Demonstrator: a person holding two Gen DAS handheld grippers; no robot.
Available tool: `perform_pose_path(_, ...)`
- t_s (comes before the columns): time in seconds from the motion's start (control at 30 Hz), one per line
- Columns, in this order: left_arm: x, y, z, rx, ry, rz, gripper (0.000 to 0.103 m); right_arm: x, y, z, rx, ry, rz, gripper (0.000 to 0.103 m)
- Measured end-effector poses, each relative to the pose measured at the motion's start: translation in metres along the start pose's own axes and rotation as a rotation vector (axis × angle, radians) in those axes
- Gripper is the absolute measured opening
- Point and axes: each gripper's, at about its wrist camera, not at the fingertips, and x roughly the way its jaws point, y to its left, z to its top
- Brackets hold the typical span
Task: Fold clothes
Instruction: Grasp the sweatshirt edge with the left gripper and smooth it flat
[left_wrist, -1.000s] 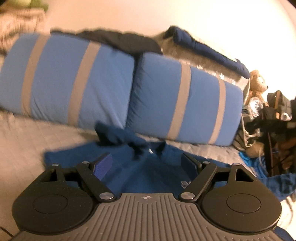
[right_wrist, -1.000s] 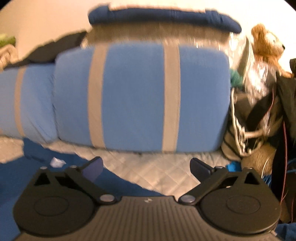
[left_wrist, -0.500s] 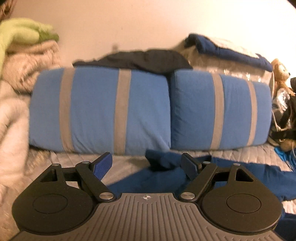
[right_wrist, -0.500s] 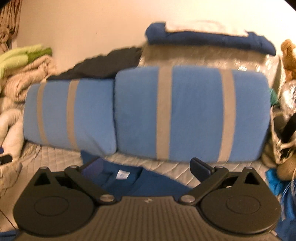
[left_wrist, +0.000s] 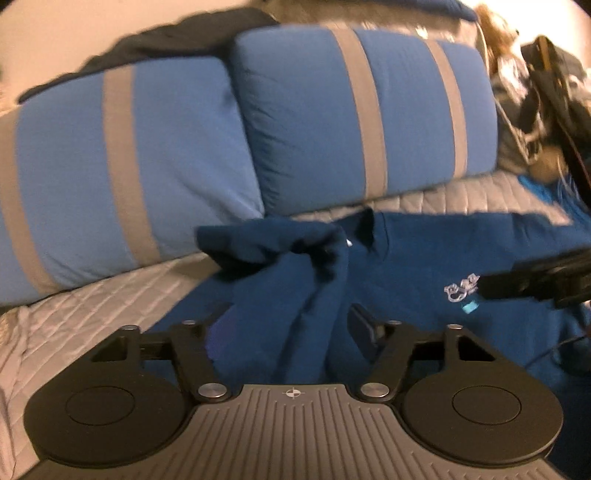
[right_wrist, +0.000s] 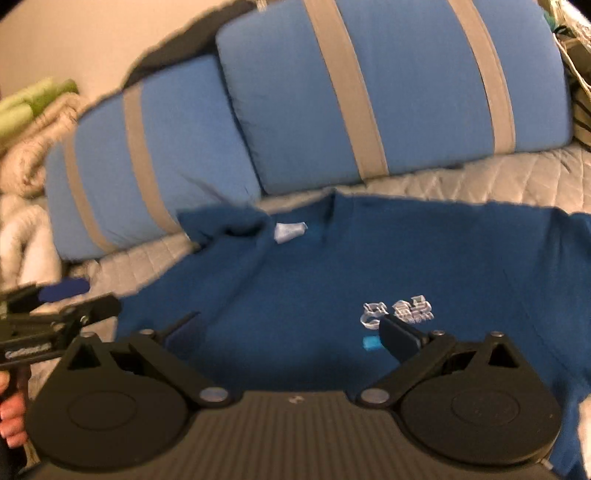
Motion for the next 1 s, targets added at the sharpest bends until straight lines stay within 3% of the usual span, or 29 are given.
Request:
perform_pose_path(0.07, 0.017, -0.006, 0.0, 0.028, 0.027, -0.015, 0.054, -0.003, -0.001, 0.0, -0.017, -0.027, 0.022, 0.103)
perform_pose_path(0.2, 0.049, -0.012, -0.003, 0.042, 0.071, -0.053, 0.048, 0.004, -0.009, 0.001, 0.03, 0.008, 0.028, 0.103)
perform_pose_path(0.3, 0.07, -0.012, -0.005, 0.022, 0.104, -0.072, 0.037, 0.007, -0.014, 0.002, 0.051, 0.029, 0.035, 0.103)
perform_pose_path(0.37, 0.079, -0.008, -0.005, -0.01, 0.136, -0.086, 0.02, 0.01, -0.014, 0.001, 0.052, 0.041, 0.056, 0.103)
perform_pose_path(0.47, 0.082, 0.0, -0.006, -0.062, 0.164, -0.097, 0.009, 0.014, -0.013, 0.0, 0.046, 0.061, 0.068, 0.103)
perform_pose_path(0.73, 0.025, 0.032, 0.002, -0.1, 0.098, -0.086, 0.008, 0.016, -0.008, -0.003, 0.002, 0.063, 0.046, 0.103)
perform_pose_path(1.0, -0.041, 0.073, -0.027, -0.142, 0.088, -0.002, 0.008, 0.018, 0.006, -0.009, -0.103, 0.07, -0.023, 0.103)
